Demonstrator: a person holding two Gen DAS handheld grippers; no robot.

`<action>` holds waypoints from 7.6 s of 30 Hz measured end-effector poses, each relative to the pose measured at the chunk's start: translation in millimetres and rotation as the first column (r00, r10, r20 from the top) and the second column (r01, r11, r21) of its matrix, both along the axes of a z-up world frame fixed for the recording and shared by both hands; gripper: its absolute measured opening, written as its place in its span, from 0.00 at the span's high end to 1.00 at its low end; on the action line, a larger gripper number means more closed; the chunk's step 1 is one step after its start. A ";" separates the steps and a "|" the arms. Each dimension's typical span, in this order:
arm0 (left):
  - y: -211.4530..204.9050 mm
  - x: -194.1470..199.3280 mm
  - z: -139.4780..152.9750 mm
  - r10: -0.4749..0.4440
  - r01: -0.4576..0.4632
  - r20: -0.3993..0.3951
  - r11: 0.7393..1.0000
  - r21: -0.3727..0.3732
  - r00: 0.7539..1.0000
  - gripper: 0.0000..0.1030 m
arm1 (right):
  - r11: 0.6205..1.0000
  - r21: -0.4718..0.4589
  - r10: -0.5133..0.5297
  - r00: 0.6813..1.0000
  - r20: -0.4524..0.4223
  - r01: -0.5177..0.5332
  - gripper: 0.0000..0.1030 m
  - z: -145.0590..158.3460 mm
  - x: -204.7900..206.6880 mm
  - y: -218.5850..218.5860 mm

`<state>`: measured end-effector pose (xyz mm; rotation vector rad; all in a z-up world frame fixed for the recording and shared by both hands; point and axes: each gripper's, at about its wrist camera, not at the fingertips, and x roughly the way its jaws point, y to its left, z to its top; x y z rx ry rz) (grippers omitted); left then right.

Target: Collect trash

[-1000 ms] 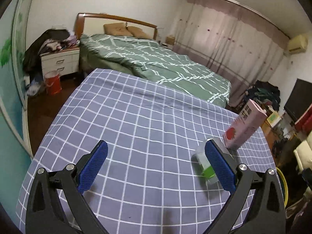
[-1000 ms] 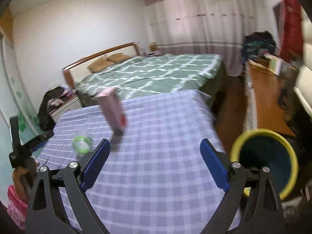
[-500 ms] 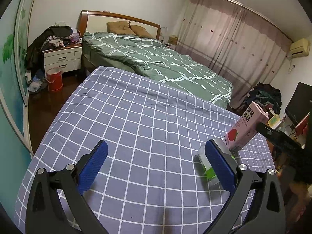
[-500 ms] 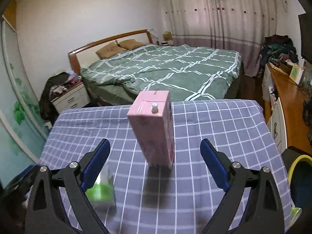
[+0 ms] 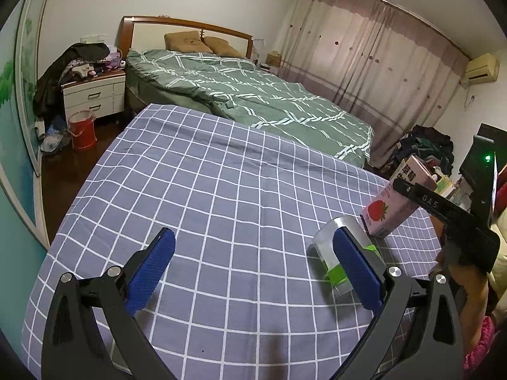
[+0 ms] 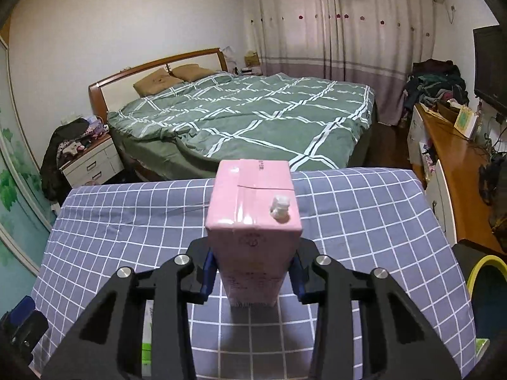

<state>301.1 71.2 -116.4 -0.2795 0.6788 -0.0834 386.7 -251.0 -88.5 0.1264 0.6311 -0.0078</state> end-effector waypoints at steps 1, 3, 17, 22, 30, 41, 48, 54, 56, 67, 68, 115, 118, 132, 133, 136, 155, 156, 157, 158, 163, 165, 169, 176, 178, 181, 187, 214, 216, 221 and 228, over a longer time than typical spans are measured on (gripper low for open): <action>-0.2 -0.2 0.0 -0.002 0.002 0.001 1.000 0.001 1.000 0.05 | 1.000 -0.002 -0.002 1.000 0.009 0.002 0.65 1.3 -2.3 -1.8; -1.6 -0.2 -0.1 -0.006 0.006 0.002 1.000 0.001 1.000 0.05 | 1.000 -0.002 0.003 1.000 0.017 -0.003 0.65 4.5 -5.4 -2.1; -8.6 0.6 -3.5 -0.026 0.026 -0.001 0.999 0.026 1.000 0.05 | 0.999 -0.009 -0.033 0.998 0.051 0.034 0.65 35.0 -82.6 -99.5; -15.3 -1.6 -3.1 -0.047 0.047 0.003 0.998 0.042 0.999 0.05 | 0.980 -0.018 -0.199 0.978 0.058 0.200 0.65 28.5 -124.9 -175.2; -28.1 -3.8 -4.0 -0.101 0.101 0.004 0.993 0.066 0.995 0.05 | 0.893 -0.033 -0.449 0.893 -0.028 0.448 0.65 -8.8 -159.2 -284.8; -37.9 -6.6 -4.9 -0.168 0.168 0.005 0.983 0.073 0.986 0.05 | 0.840 -0.002 -0.540 0.837 -0.092 0.542 0.47 -37.7 -165.0 -315.7; -55.0 -9.9 -6.1 -0.254 0.254 -0.012 0.962 0.100 0.967 0.05 | 0.886 0.047 -0.461 0.887 -0.010 0.461 0.39 -0.3 -161.0 -273.0; -64.5 -8.4 -14.3 -0.249 0.261 -0.094 0.954 0.151 0.964 0.05 | 0.930 0.093 -0.364 0.927 0.091 0.356 0.34 29.3 -153.1 -218.1; -57.7 -10.4 -9.5 -0.235 0.244 -0.078 0.960 0.140 0.969 0.05 | 0.935 0.100 -0.351 0.930 0.111 0.341 0.34 31.2 -151.1 -205.9; -48.6 10.0 -28.7 -0.143 0.183 -0.196 0.962 0.201 0.970 0.05 | 0.949 0.097 -0.308 0.949 0.068 0.301 0.34 9.5 -138.1 -190.8; -54.0 12.8 -31.8 -0.167 0.209 -0.218 0.959 0.189 0.962 0.05 | 0.949 0.100 -0.306 0.950 0.068 0.299 0.34 9.0 -137.9 -191.6; -205.9 32.0 29.1 -0.513 0.547 -0.217 0.823 0.150 0.831 0.22 | 0.952 0.201 -0.263 0.953 0.147 0.232 0.33 30.5 -194.3 -224.6; -231.4 18.1 36.1 -0.553 0.585 -0.203 0.796 0.159 0.808 0.22 | 0.951 0.161 -0.288 0.944 0.159 0.263 0.33 30.6 -221.0 -236.0; -421.1 -19.0 43.0 -0.766 0.796 -0.216 0.581 0.167 0.605 0.22 | 0.861 0.169 -0.501 0.856 0.123 0.480 0.33 4.4 -327.5 -331.7; -433.5 -20.4 40.2 -0.777 0.808 -0.223 0.566 0.162 0.589 0.22 | 0.854 0.168 -0.513 0.850 0.119 0.492 0.33 2.5 -332.7 -336.9; -485.5 -23.1 28.7 -0.810 0.850 -0.257 0.510 0.133 0.527 0.22 | 0.837 0.176 -0.539 0.836 0.102 0.518 0.33 -4.6 -343.5 -351.9; -572.7 -16.7 -16.1 -0.814 0.868 -0.322 0.494 0.055 0.484 0.10 | 0.816 0.174 -0.568 0.821 0.066 0.551 0.33 -10.7 -355.6 -365.1; -562.3 -20.1 -7.6 -0.816 0.863 -0.300 0.501 0.058 0.494 0.10 | 0.819 0.172 -0.565 0.823 0.068 0.548 0.33 -9.7 -356.3 -363.0; -549.9 -24.5 2.5 -0.818 0.858 -0.273 0.511 0.058 0.506 0.10 | 0.822 0.169 -0.560 0.825 0.071 0.544 0.33 -8.1 -356.1 -360.1; -538.3 -30.4 11.9 -0.819 0.852 -0.249 0.520 0.061 0.518 0.09 | 0.827 0.164 -0.554 0.829 0.072 0.538 0.33 -6.2 -354.9 -356.1; -452.6 -63.6 59.7 -0.770 0.775 -0.089 0.623 0.106 0.632 0.05 | 0.864 0.133 -0.497 0.864 0.076 0.485 0.29 0.7 -350.8 -329.2; -414.4 -78.4 72.3 -0.741 0.739 -0.035 0.664 0.112 0.671 0.05 | 0.885 0.121 -0.460 0.884 0.078 0.450 0.28 4.2 -348.9 -314.9; -327.2 -105.1 88.8 -0.624 0.618 0.037 0.779 0.107 0.780 0.05 | 0.930 0.081 -0.364 0.926 0.098 0.357 0.26 15.6 -346.0 -275.2; -193.3 -169.3 114.4 -0.381 0.362 0.128 0.920 0.148 0.916 0.05 | 0.964 0.017 -0.266 0.951 0.157 0.266 0.19 41.0 -358.8 -224.3; -165.1 -187.1 119.4 -0.344 0.324 0.149 0.935 0.141 0.927 0.05 | 0.968 0.000 -0.250 0.955 0.162 0.253 0.16 47.2 -365.0 -214.9; -133.8 -209.3 125.5 -0.292 0.271 0.175 0.953 0.134 0.940 0.05 | 0.972 -0.011 -0.230 0.958 0.171 0.235 0.14 54.8 -375.7 -203.1; -97.0 -263.9 133.4 -0.207 0.175 0.237 0.974 0.146 0.949 0.05 | 0.976 -0.024 -0.208 0.958 0.198 0.217 0.13 66.3 -398.3 -183.4; -90.2 -295.4 152.8 -0.157 0.112 0.268 0.978 0.176 0.951 0.05 | 0.986 -0.026 -0.155 0.958 0.240 0.166 0.10 83.3 -414.2 -164.9; -90.7 -295.1 151.3 -0.157 0.112 0.264 0.978 0.177 0.952 0.05 | 0.986 -0.022 -0.153 0.960 0.237 0.163 0.10 82.0 -413.3 -164.7; -91.6 -293.3 149.3 -0.160 0.117 0.256 0.978 0.175 0.953 0.05 | 0.987 -0.024 -0.147 0.962 0.231 0.156 0.10 79.5 -411.2 -163.2; -91.1 -290.2 144.5 -0.157 0.115 0.249 0.978 0.177 0.956 0.05 | 0.988 -0.023 -0.146 0.963 0.228 0.155 0.10 77.7 -407.4 -160.6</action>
